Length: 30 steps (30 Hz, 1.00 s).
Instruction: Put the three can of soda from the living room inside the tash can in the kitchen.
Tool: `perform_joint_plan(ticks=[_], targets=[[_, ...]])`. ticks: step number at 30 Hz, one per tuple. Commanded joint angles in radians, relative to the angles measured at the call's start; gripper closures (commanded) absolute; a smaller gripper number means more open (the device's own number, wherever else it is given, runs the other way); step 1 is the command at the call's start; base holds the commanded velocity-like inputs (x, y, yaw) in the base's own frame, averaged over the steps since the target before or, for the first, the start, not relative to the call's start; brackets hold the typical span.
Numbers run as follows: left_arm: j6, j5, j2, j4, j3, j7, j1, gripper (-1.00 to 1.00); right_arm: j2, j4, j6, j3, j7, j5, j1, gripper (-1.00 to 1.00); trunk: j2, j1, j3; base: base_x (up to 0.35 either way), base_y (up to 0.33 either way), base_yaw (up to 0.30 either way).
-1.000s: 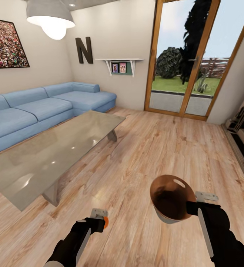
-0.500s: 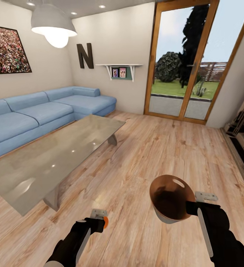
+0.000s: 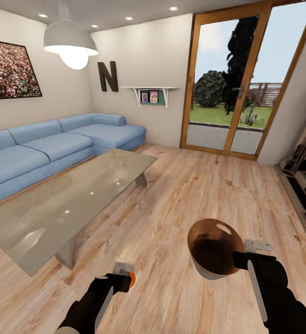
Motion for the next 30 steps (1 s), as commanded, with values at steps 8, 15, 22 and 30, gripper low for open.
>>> perform_joint_plan(ticks=[8, 15, 22, 30], targets=[[0.000, 0.000, 0.003, 0.000, 0.000, 0.000, 0.000, 1.00, 0.000, 0.000, 0.000, 0.000, 0.001, -0.005, 0.000, 1.00, 0.056, -0.031, 0.038, 0.000, 0.000, 0.000], [0.000, 0.000, 0.003, 0.000, 0.000, 0.000, 0.000, 1.00, 0.001, 0.000, 0.000, 0.001, 0.001, -0.005, 0.000, 1.00, 0.105, -0.058, 0.071, 0.000, 0.000, 0.000], [0.000, 0.000, 0.003, 0.000, 0.000, 0.000, 0.000, 1.00, 0.002, 0.000, 0.000, 0.002, 0.001, -0.005, 0.000, 1.00, 0.154, -0.085, 0.105, 0.000, 0.000, 0.000], [0.000, 0.000, 0.003, 0.000, 0.000, 0.000, 0.000, 1.00, 0.002, 0.000, 0.000, 0.002, 0.001, -0.005, 0.000, 1.00, 0.210, -0.115, 0.143, 0.000, 0.000, 0.000]])
